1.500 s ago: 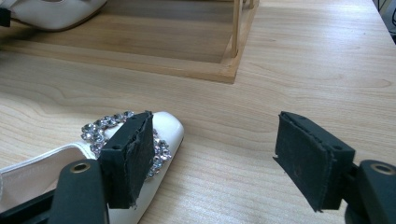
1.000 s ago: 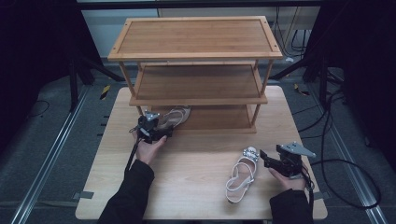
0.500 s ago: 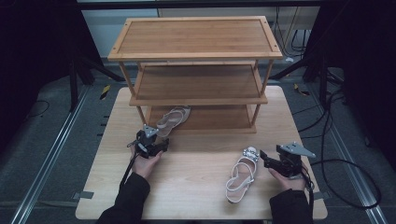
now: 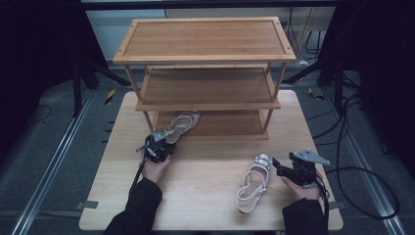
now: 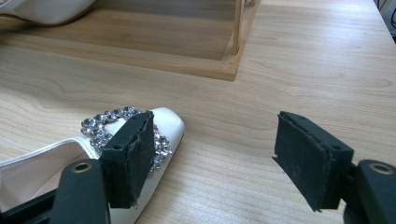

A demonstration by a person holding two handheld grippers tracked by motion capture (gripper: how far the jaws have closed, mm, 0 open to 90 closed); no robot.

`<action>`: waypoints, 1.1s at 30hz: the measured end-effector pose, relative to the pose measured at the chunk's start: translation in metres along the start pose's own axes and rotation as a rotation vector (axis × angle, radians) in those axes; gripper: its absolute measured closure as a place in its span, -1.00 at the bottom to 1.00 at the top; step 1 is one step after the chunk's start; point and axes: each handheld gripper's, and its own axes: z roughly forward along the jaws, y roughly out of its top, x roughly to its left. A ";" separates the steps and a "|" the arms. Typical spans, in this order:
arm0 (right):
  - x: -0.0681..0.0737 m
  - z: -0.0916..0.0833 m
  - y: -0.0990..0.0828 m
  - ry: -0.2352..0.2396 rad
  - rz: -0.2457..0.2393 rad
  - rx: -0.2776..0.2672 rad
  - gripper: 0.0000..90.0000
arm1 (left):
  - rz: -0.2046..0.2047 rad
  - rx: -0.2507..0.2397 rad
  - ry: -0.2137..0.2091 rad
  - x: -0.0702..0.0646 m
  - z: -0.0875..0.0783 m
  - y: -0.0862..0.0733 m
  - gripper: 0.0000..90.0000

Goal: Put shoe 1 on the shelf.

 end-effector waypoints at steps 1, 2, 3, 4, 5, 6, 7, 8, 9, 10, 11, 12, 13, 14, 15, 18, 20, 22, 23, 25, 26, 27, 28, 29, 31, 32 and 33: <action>0.000 0.000 0.000 0.001 0.005 0.001 -0.35 | 0.009 -0.009 0.003 -0.002 -0.001 0.002 0.68; 0.000 0.000 0.000 0.001 0.006 0.000 -0.35 | 0.012 -0.015 0.000 -0.002 -0.002 0.004 0.69; 0.000 0.000 0.000 0.001 0.007 0.001 -0.35 | 0.015 -0.021 -0.010 -0.003 -0.002 0.006 0.70; -0.001 0.000 0.000 -0.001 0.002 0.002 -0.35 | 0.020 -0.025 -0.020 -0.005 -0.003 0.010 0.70; -0.001 0.001 0.000 0.000 0.001 0.004 -0.35 | 0.024 -0.028 -0.023 -0.007 -0.002 0.012 0.70; -0.001 0.001 0.000 0.000 0.000 0.004 -0.35 | 0.032 -0.037 -0.033 -0.008 -0.003 0.014 0.70; 0.000 0.001 0.000 0.000 0.000 0.004 -0.35 | 0.030 -0.036 -0.042 -0.010 -0.001 0.016 0.70; 0.000 0.000 0.000 -0.001 0.000 0.003 -0.35 | 0.036 -0.033 -0.046 -0.012 0.000 0.018 0.70; 0.000 0.000 0.000 0.000 0.001 0.001 -0.35 | 0.034 -0.030 -0.047 -0.015 0.003 0.020 0.70; 0.000 0.000 0.000 0.001 0.002 0.001 -0.35 | 0.031 -0.033 -0.050 -0.016 0.006 0.021 0.69; 0.000 0.000 0.000 0.003 0.006 0.003 -0.34 | 0.034 -0.028 -0.050 -0.017 0.008 0.023 0.69; 0.000 0.000 0.000 0.003 0.005 0.001 -0.34 | 0.024 -0.041 -0.054 -0.018 0.011 0.025 0.69; 0.000 0.000 0.000 0.004 0.006 0.000 -0.34 | 0.018 -0.046 -0.058 -0.018 0.012 0.025 0.69; 0.000 0.000 0.000 0.005 0.006 -0.001 -0.34 | 0.012 -0.051 -0.061 -0.018 0.015 0.026 0.69; 0.000 0.000 0.000 0.007 0.006 -0.002 -0.34 | 0.007 -0.057 -0.070 -0.018 0.017 0.026 0.69; 0.000 0.000 0.000 0.011 0.007 -0.002 -0.33 | 0.024 -0.054 -0.076 -0.022 0.024 0.028 0.68; 0.000 -0.001 0.000 0.010 0.007 -0.005 -0.33 | 0.028 -0.057 -0.074 -0.024 0.028 0.033 0.68; 0.000 -0.001 0.000 0.009 0.004 -0.011 -0.33 | 0.024 -0.057 -0.060 -0.025 0.033 0.036 0.68; 0.000 -0.001 0.000 0.009 0.004 -0.012 -0.33 | 0.019 -0.053 -0.059 -0.025 0.036 0.038 0.68; 0.000 -0.001 0.000 0.011 0.003 -0.013 -0.32 | 0.028 -0.037 -0.050 -0.023 0.040 0.039 0.68; 0.000 -0.001 0.000 0.013 0.006 -0.014 -0.32 | 0.027 -0.032 -0.053 -0.023 0.042 0.039 0.68; 0.000 -0.001 0.000 0.015 0.005 -0.014 -0.32 | 0.036 -0.033 -0.051 -0.024 0.043 0.039 0.68; 0.000 -0.001 0.000 0.016 0.005 -0.013 -0.32 | 0.040 -0.028 -0.051 -0.025 0.044 0.039 0.68; 0.000 -0.001 0.000 0.017 0.004 -0.013 -0.32 | 0.044 -0.024 -0.052 -0.026 0.045 0.039 0.68; 0.000 -0.001 0.001 0.017 0.005 -0.015 -0.31 | 0.050 -0.014 -0.048 -0.027 0.048 0.038 0.67; 0.000 -0.001 0.001 0.016 0.004 -0.016 -0.31 | 0.052 -0.014 -0.044 -0.027 0.048 0.038 0.67; 0.001 -0.002 0.001 0.023 0.011 -0.017 -0.31 | 0.052 -0.013 -0.041 -0.027 0.048 0.038 0.66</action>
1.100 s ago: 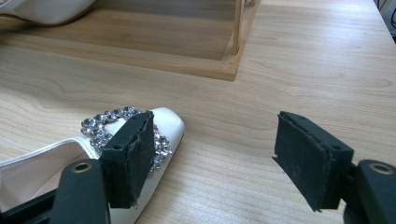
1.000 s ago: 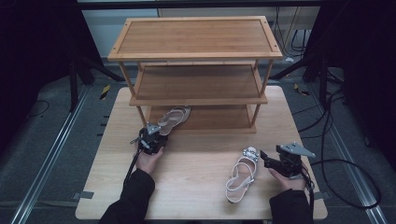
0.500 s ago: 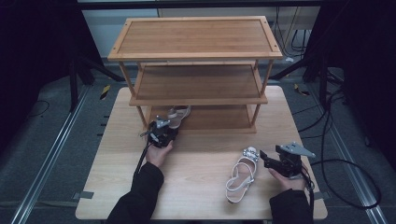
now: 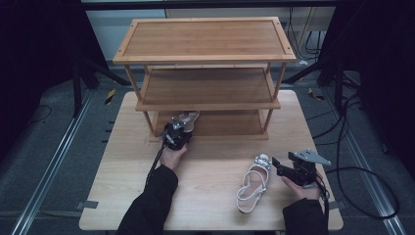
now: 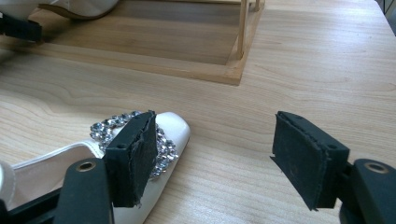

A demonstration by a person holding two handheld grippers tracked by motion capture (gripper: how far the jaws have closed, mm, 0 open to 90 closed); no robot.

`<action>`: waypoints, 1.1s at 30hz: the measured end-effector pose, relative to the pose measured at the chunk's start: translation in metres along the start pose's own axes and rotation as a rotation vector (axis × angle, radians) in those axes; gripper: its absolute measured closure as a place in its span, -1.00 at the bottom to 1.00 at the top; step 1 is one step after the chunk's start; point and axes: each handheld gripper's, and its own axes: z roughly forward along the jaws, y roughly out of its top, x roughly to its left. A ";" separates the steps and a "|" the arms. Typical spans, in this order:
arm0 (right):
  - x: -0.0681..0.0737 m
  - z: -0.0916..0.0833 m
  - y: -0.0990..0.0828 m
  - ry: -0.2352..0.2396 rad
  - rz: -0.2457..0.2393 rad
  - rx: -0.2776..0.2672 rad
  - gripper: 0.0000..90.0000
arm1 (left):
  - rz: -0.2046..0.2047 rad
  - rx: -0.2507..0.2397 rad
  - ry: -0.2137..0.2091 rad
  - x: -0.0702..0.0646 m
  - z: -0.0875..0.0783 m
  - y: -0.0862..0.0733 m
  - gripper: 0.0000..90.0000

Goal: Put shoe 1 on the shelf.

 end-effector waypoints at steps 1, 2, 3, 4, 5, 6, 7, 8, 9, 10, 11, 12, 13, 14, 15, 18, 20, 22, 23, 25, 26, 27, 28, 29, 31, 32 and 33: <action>0.000 -0.001 0.000 0.001 -0.003 -0.003 -0.31 | -0.002 0.004 -0.004 0.000 0.000 0.000 0.66; 0.001 -0.001 0.001 0.006 -0.004 -0.006 -0.30 | -0.005 0.009 -0.002 0.001 -0.001 0.000 0.63; 0.002 -0.001 0.002 0.008 -0.007 -0.008 -0.30 | -0.010 0.017 -0.001 0.002 -0.003 0.000 0.55; 0.003 -0.002 0.003 0.012 -0.010 -0.011 -0.30 | -0.007 0.029 0.000 0.003 -0.004 0.000 0.42; 0.004 -0.003 0.004 0.016 -0.013 -0.016 -0.30 | -0.002 0.034 0.003 0.003 -0.008 -0.001 0.33; 0.006 -0.003 0.005 0.020 -0.017 -0.020 -0.30 | 0.012 0.032 0.006 0.004 -0.013 -0.003 0.26; 0.007 -0.005 0.006 0.020 -0.029 -0.026 -0.30 | 0.015 0.025 0.013 0.005 -0.017 -0.005 0.19; 0.009 -0.006 0.007 0.022 -0.033 -0.029 -0.30 | 0.014 0.016 0.018 0.006 -0.023 -0.008 0.13; 0.011 -0.007 0.008 0.026 -0.039 -0.030 -0.30 | 0.004 0.008 0.013 0.009 -0.029 -0.011 0.13; 0.014 -0.008 0.009 0.029 -0.046 -0.036 -0.31 | -0.002 0.002 0.009 0.011 -0.037 -0.013 0.10; 0.016 -0.010 0.010 0.038 -0.050 -0.037 -0.31 | -0.007 -0.010 0.010 0.014 -0.044 -0.017 0.07; 0.019 -0.011 0.010 0.044 -0.056 -0.042 -0.31 | -0.003 -0.012 0.017 0.017 -0.052 -0.019 0.05; 0.021 -0.013 0.011 0.048 -0.064 -0.043 -0.32 | 0.002 -0.025 0.034 0.020 -0.061 -0.022 0.04; 0.024 -0.014 0.011 0.054 -0.066 -0.041 -0.33 | 0.001 -0.039 0.042 0.023 -0.069 -0.025 0.04; 0.026 -0.015 0.012 0.059 -0.071 -0.044 -0.34 | -0.007 -0.051 0.044 0.026 -0.077 -0.027 0.03; 0.032 -0.019 0.012 0.067 -0.085 -0.039 -0.36 | -0.007 -0.078 0.047 0.035 -0.100 -0.035 0.03; 0.035 -0.022 0.013 0.073 -0.090 -0.037 -0.37 | 0.015 -0.079 0.070 0.039 -0.114 -0.042 -0.02; 0.039 -0.024 0.013 0.079 -0.092 -0.029 -0.38 | 0.018 -0.093 0.078 0.042 -0.125 -0.051 -0.03; 0.040 -0.025 0.014 0.082 -0.090 -0.026 -0.38 | 0.025 -0.103 0.093 0.043 -0.130 -0.056 -0.03; 0.044 -0.027 0.014 0.084 -0.086 -0.021 -0.38 | 0.022 -0.112 0.101 0.044 -0.142 -0.067 0.00; 0.046 -0.028 0.014 0.087 -0.081 -0.016 -0.37 | 0.002 -0.107 0.088 0.045 -0.147 -0.073 0.00; 0.047 -0.029 0.013 0.087 -0.085 -0.014 -0.35 | -0.009 -0.104 0.081 0.045 -0.151 -0.077 -0.01; 0.048 -0.029 0.013 0.082 -0.089 -0.010 -0.33 | -0.008 -0.099 0.086 0.045 -0.154 -0.079 -0.03; 0.048 -0.028 0.012 0.080 -0.089 -0.006 -0.30 | -0.009 -0.095 0.086 0.043 -0.158 -0.083 -0.04; 0.048 -0.027 0.009 0.069 -0.094 0.015 -0.21 | -0.020 -0.088 0.063 0.040 -0.164 -0.089 -0.04; 0.048 -0.027 0.008 0.065 -0.099 0.027 -0.16 | -0.016 -0.081 0.062 0.038 -0.167 -0.092 -0.04; 0.048 -0.027 0.007 0.062 -0.098 0.035 -0.13 | -0.012 -0.078 0.060 0.036 -0.170 -0.096 -0.05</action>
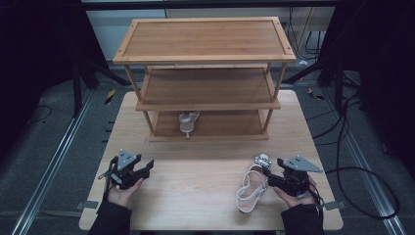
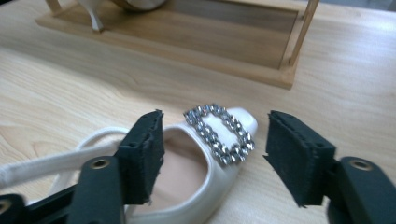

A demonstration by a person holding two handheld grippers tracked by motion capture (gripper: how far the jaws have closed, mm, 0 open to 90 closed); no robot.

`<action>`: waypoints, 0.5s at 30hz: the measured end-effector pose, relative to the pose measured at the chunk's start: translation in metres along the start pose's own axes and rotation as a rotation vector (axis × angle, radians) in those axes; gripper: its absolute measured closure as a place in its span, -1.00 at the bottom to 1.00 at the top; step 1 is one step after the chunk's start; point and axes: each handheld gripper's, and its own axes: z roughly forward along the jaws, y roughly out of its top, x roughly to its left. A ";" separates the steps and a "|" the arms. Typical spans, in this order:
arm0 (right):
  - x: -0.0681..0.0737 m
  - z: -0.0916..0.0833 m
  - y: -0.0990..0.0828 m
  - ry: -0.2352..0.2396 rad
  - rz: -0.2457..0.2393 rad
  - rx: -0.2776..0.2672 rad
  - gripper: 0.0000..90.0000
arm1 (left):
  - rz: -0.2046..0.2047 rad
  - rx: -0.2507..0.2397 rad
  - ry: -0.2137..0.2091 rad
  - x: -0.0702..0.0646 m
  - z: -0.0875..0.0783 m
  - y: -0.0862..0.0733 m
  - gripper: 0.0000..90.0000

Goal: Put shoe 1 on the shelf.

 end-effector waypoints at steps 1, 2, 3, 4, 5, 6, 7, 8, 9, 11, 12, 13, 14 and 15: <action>-0.001 0.000 -0.001 0.000 0.002 0.007 -0.07 | -0.002 0.002 -0.001 -0.001 -0.003 -0.003 -0.06; -0.002 0.001 -0.002 -0.001 -0.003 0.012 -0.02 | 0.002 0.008 0.000 -0.002 -0.005 -0.005 -0.07; -0.003 0.002 -0.004 -0.003 0.003 0.023 0.02 | 0.010 0.010 0.007 -0.003 -0.007 -0.008 -0.07; -0.004 0.004 -0.006 -0.003 0.005 0.031 0.05 | 0.016 0.014 0.016 -0.004 -0.008 -0.009 -0.06; -0.004 0.006 -0.007 -0.003 0.010 0.044 0.09 | 0.014 0.015 0.021 -0.003 -0.009 -0.011 -0.06; -0.005 0.007 -0.009 -0.002 0.017 0.059 0.12 | 0.010 0.016 0.023 -0.003 -0.009 -0.011 -0.06; -0.005 0.009 -0.011 0.001 0.026 0.073 0.16 | 0.007 0.016 0.025 -0.002 -0.009 -0.011 -0.05; -0.006 0.011 -0.012 0.008 0.034 0.087 0.20 | 0.003 0.017 0.028 -0.002 -0.008 -0.012 -0.05; -0.005 0.013 -0.012 0.012 0.047 0.107 0.24 | 0.003 0.023 0.027 -0.002 -0.006 -0.012 -0.04; -0.004 0.015 -0.013 0.007 0.037 0.130 0.29 | 0.003 0.032 0.024 -0.002 -0.005 -0.013 -0.04; -0.002 0.017 -0.013 0.003 0.039 0.142 0.33 | 0.003 0.035 0.022 -0.002 -0.004 -0.013 -0.03; -0.001 0.018 -0.013 -0.004 0.037 0.152 0.37 | 0.003 0.038 0.017 -0.002 -0.003 -0.014 -0.03; -0.001 0.019 -0.013 -0.008 0.031 0.157 0.39 | 0.004 0.041 0.014 -0.002 -0.003 -0.013 -0.03; 0.000 0.021 -0.013 -0.011 0.037 0.170 0.44 | 0.005 0.040 0.012 -0.002 -0.003 -0.013 -0.03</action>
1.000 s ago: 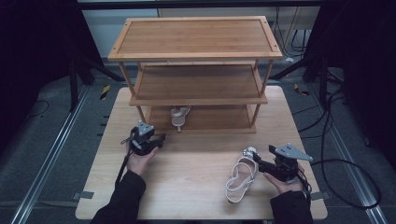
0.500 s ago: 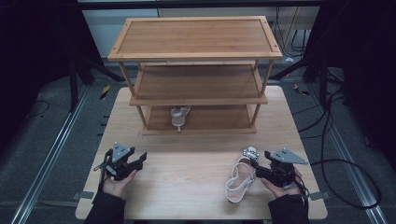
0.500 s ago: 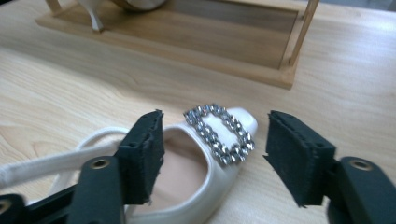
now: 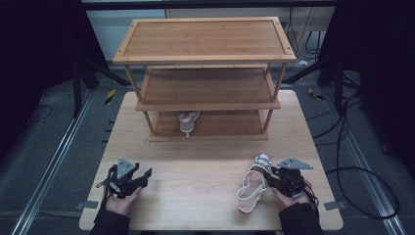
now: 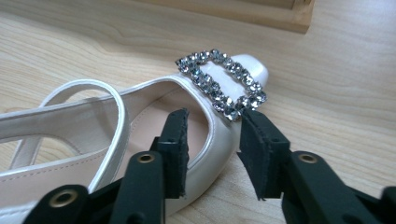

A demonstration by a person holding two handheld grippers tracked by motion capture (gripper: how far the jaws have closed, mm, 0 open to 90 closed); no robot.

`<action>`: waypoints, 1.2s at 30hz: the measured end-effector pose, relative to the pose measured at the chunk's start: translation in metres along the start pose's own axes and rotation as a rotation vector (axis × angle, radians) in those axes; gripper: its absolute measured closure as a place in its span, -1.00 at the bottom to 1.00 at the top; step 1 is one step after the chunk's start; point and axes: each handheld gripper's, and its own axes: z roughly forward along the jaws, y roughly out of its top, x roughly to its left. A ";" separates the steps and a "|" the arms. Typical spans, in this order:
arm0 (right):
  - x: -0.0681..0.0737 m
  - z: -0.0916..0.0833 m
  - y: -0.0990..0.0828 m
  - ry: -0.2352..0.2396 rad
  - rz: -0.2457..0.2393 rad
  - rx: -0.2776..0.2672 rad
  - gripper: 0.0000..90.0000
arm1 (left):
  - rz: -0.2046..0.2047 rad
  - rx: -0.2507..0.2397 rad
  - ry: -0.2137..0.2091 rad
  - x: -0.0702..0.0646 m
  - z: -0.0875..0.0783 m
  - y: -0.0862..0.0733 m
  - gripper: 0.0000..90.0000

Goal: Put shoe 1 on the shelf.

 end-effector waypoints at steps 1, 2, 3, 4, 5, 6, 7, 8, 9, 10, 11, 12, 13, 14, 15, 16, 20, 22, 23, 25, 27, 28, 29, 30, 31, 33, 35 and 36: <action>0.001 0.001 0.000 -0.007 0.003 0.008 0.46 | 0.001 0.001 -0.003 0.000 0.000 0.000 -0.02; 0.001 0.003 0.000 -0.006 0.005 0.014 0.47 | 0.004 0.004 -0.004 -0.001 0.001 0.000 -0.02; 0.002 0.006 0.001 -0.019 0.003 0.018 0.50 | 0.005 0.005 -0.006 -0.001 0.001 0.000 -0.01; 0.002 0.006 0.002 -0.022 0.006 0.021 0.55 | 0.009 0.010 -0.009 -0.001 0.001 0.000 -0.01; 0.002 0.007 0.003 -0.029 0.006 0.022 0.57 | 0.010 0.013 -0.008 -0.001 0.002 0.000 0.00; 0.001 0.009 0.004 -0.026 0.002 0.018 0.57 | 0.014 0.017 -0.010 -0.002 0.003 0.000 0.00; 0.001 0.010 0.004 -0.026 -0.001 0.019 0.58 | 0.018 0.021 -0.012 -0.002 0.004 -0.001 0.00; 0.001 0.010 0.005 -0.020 0.003 0.023 0.60 | 0.022 0.025 -0.012 -0.003 0.005 -0.001 0.00; 0.002 0.012 0.006 -0.024 0.002 0.021 0.61 | 0.025 0.029 -0.014 -0.003 0.006 -0.001 0.00; 0.002 0.013 0.007 -0.023 -0.005 0.021 0.63 | 0.027 0.033 -0.011 -0.003 0.007 -0.001 0.00; 0.004 0.014 0.009 -0.025 -0.008 0.025 0.67 | 0.027 0.035 -0.011 -0.003 0.007 -0.001 0.00; 0.005 0.016 0.010 -0.038 -0.037 0.025 0.68 | 0.026 0.036 -0.013 -0.003 0.008 -0.001 0.00; 0.006 0.017 0.011 -0.044 -0.053 0.025 0.78 | 0.027 0.037 -0.013 -0.003 0.008 -0.001 0.00; 0.008 0.018 0.013 -0.047 -0.062 0.030 0.80 | 0.028 0.037 -0.012 -0.003 0.008 -0.001 0.01; 0.008 0.019 0.014 -0.049 -0.074 0.032 0.81 | 0.029 0.037 -0.012 -0.002 0.008 -0.001 0.01; 0.009 0.019 0.014 -0.049 -0.070 0.036 0.84 | 0.027 0.035 -0.010 -0.002 0.008 -0.001 0.01; 0.011 0.022 0.017 -0.050 -0.090 0.037 0.87 | 0.023 0.035 -0.005 -0.001 0.008 0.000 0.01; 0.012 0.026 0.021 -0.048 -0.106 0.031 0.88 | 0.024 0.034 -0.003 0.000 0.008 0.000 0.01; 0.014 0.029 0.023 -0.049 -0.117 0.030 0.89 | 0.024 0.034 -0.002 0.000 0.008 0.000 0.02; 0.016 0.036 0.028 -0.037 -0.133 0.025 0.89 | 0.024 0.034 0.000 0.000 0.008 0.000 0.02; 0.019 0.043 0.035 -0.025 -0.151 0.022 0.89 | 0.024 0.034 0.003 0.001 0.008 0.000 0.02; 0.022 0.049 0.039 -0.005 -0.144 0.017 0.90 | 0.023 0.032 0.005 0.002 0.008 0.000 0.02; 0.024 0.054 0.043 -0.003 -0.154 0.017 0.90 | 0.020 0.030 0.007 0.002 0.007 0.000 0.02; 0.027 0.058 0.047 0.003 -0.179 0.013 0.90 | 0.018 0.028 0.007 0.003 0.007 0.000 0.02; 0.030 0.063 0.050 0.023 -0.175 0.012 0.90 | 0.016 0.027 0.009 0.004 0.007 0.000 0.02; 0.036 0.071 0.055 0.048 -0.205 0.003 0.91 | 0.016 0.029 0.011 0.005 0.007 -0.001 0.01; 0.041 0.074 0.058 0.065 -0.213 -0.009 0.93 | 0.014 0.029 0.010 0.005 0.007 -0.001 0.01; 0.042 0.074 0.059 0.065 -0.225 -0.026 0.94 | 0.015 0.029 0.011 0.006 0.006 -0.001 0.01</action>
